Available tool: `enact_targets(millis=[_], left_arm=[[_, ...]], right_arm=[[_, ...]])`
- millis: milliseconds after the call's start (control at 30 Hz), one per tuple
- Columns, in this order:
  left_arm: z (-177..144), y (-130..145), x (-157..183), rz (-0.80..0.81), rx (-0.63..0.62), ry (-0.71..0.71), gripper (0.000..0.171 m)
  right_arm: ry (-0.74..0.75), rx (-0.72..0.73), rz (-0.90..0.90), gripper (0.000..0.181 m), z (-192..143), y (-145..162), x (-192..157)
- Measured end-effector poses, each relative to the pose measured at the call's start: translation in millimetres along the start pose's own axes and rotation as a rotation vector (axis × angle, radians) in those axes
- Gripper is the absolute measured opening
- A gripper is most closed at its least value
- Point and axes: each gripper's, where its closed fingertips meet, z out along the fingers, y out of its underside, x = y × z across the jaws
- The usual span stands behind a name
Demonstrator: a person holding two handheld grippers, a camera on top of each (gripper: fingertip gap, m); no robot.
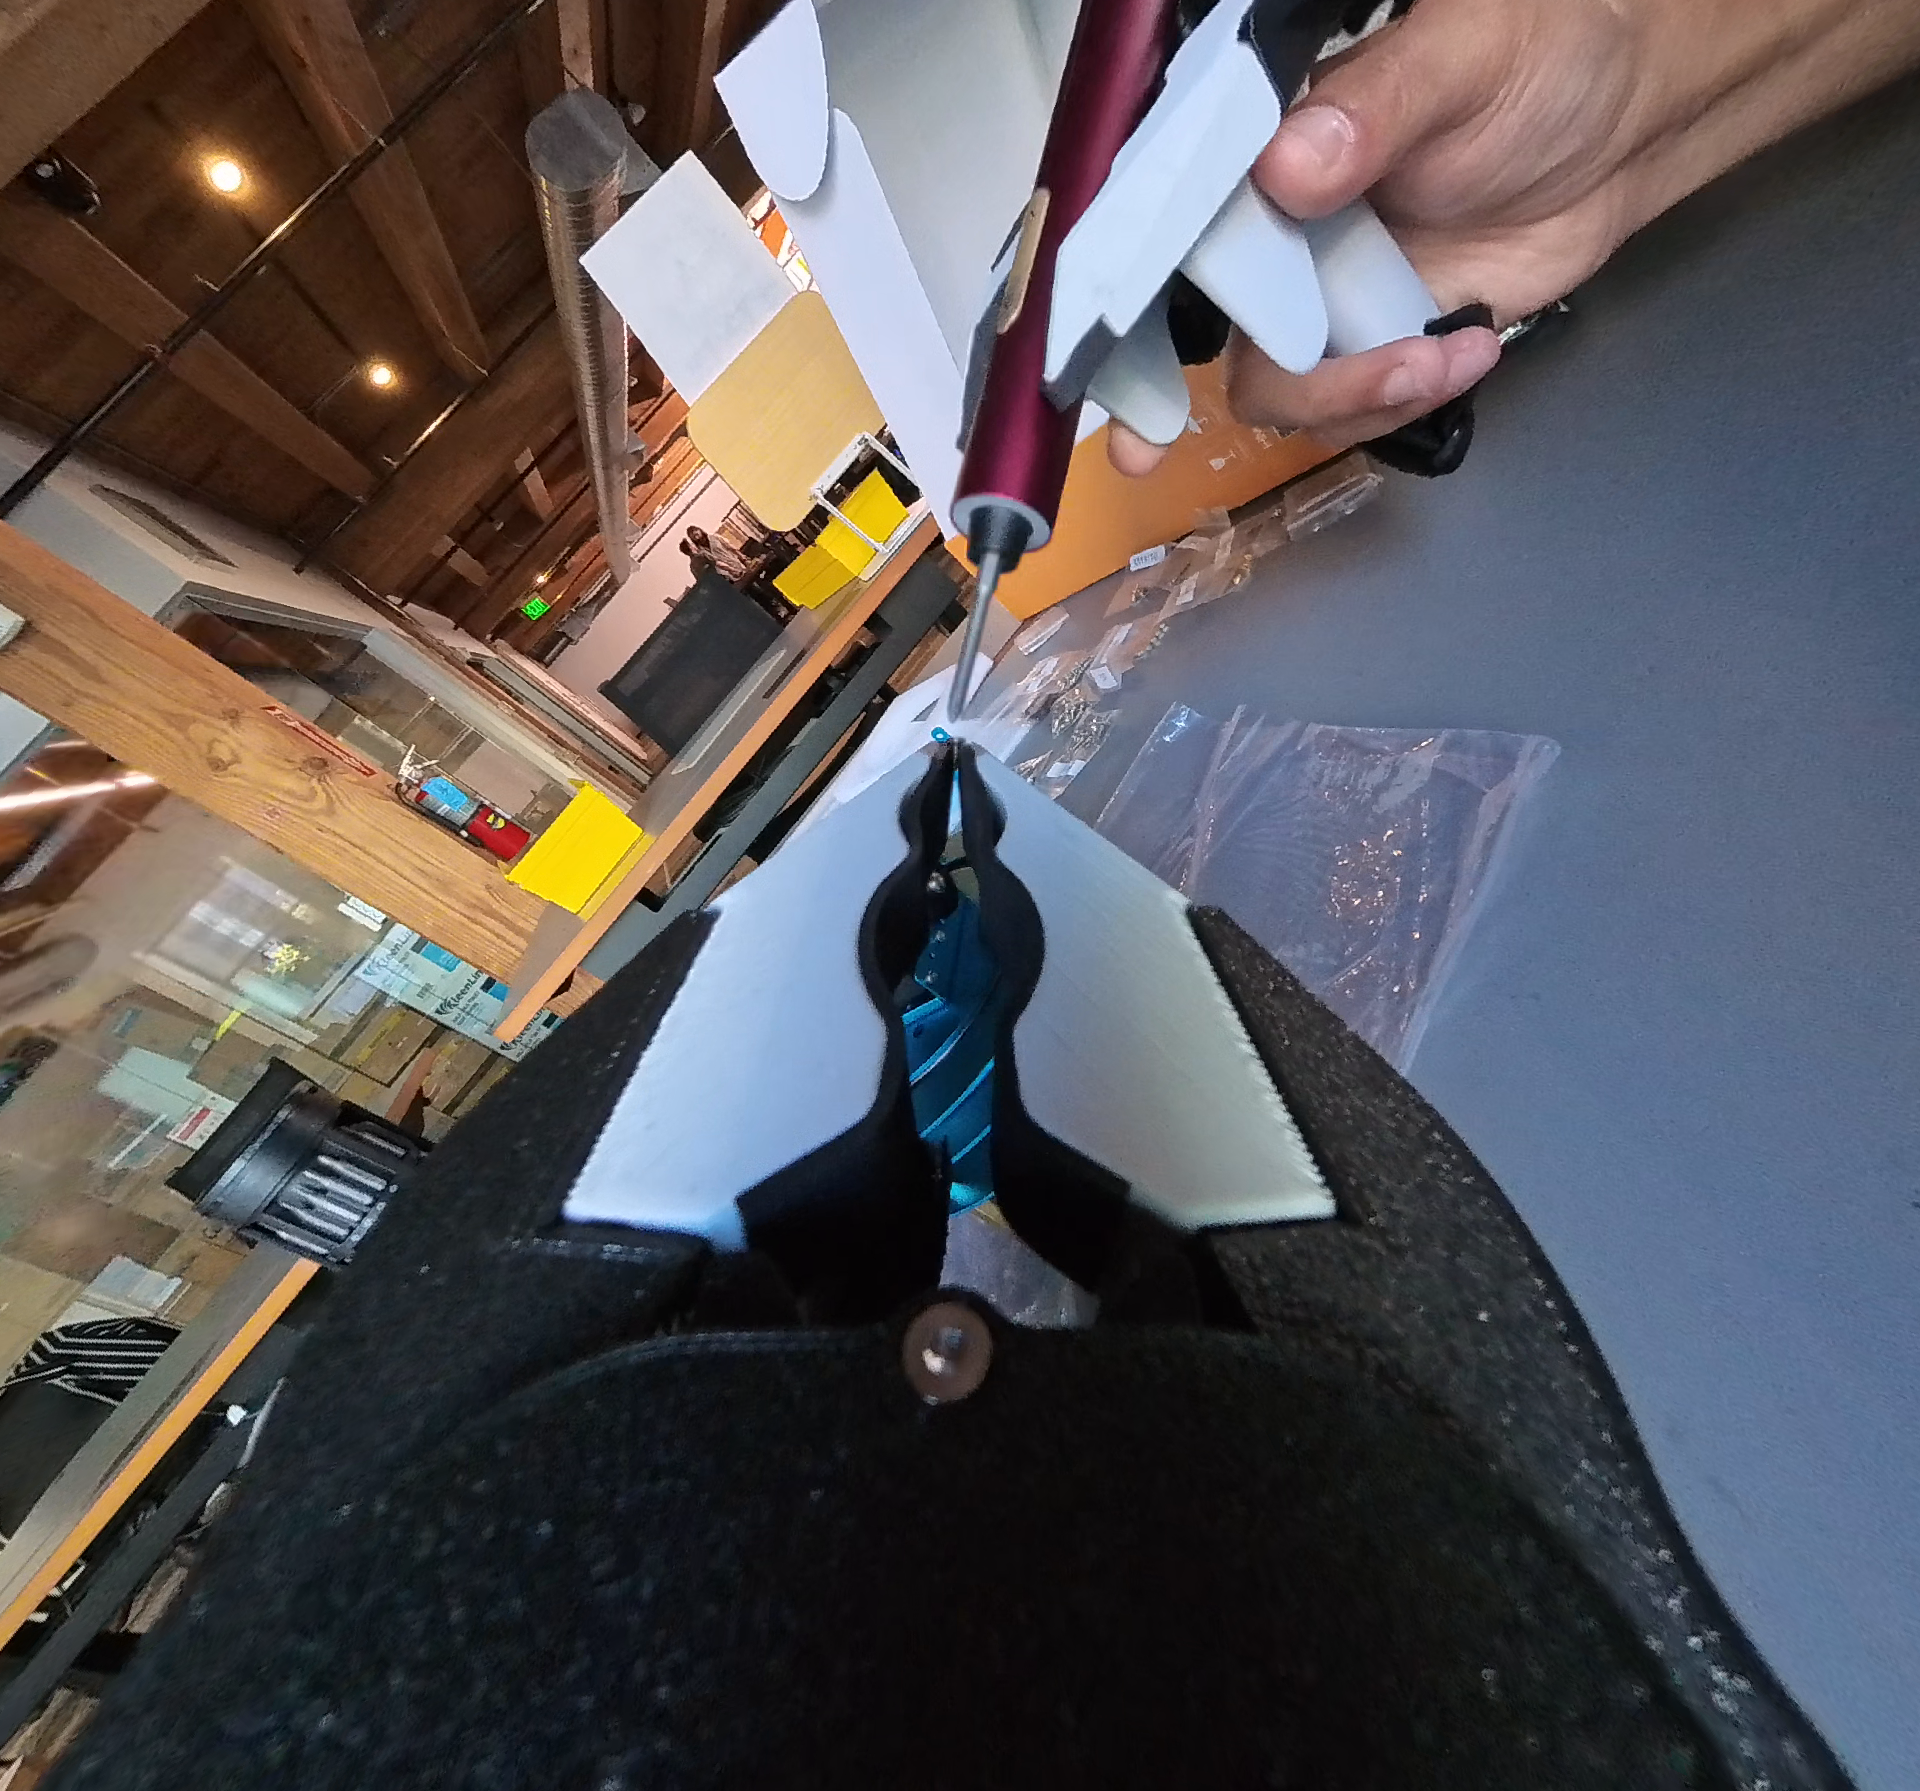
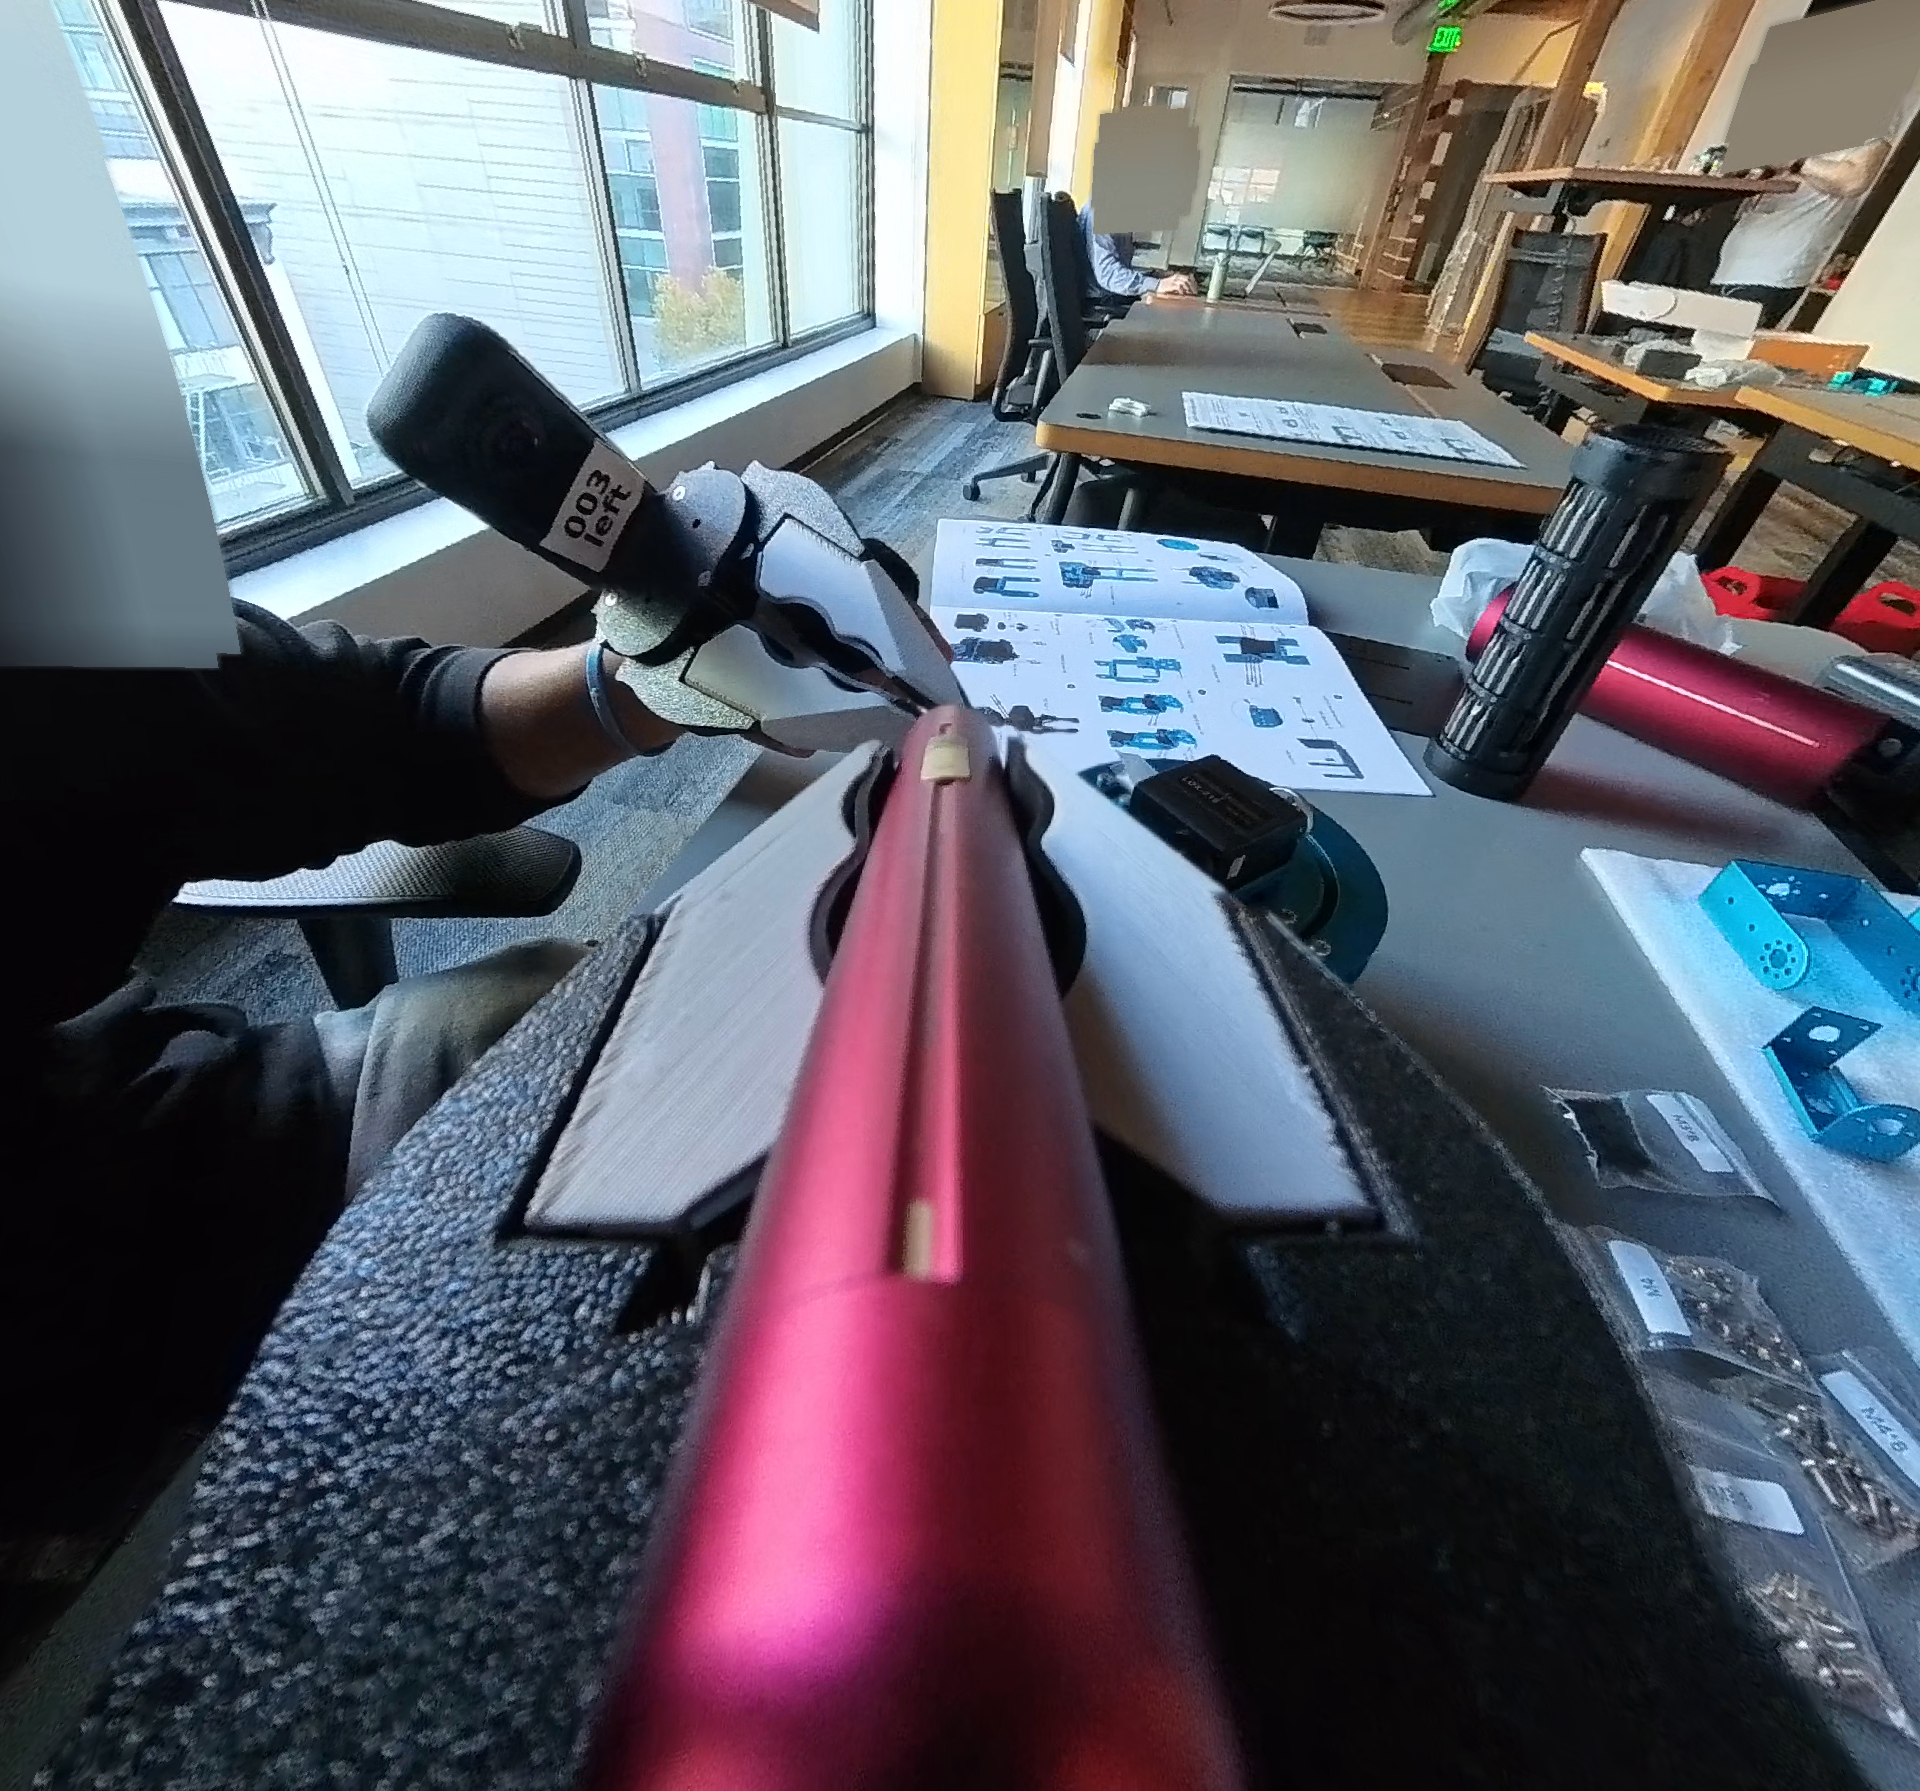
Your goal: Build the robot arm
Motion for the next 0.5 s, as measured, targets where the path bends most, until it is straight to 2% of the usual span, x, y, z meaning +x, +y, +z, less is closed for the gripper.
enact_targets(millis=[300,500], left_arm=[[0,3,4,0.028,-0.031,0.02,0.0],[2,9,8,0.112,-0.098,0.073,0.0]], right_arm=[[-0.007,-0.031,-0.007,0.023,3,5,-2],[0.022,-0.088,-0.139,0.023,4,10,-5]])
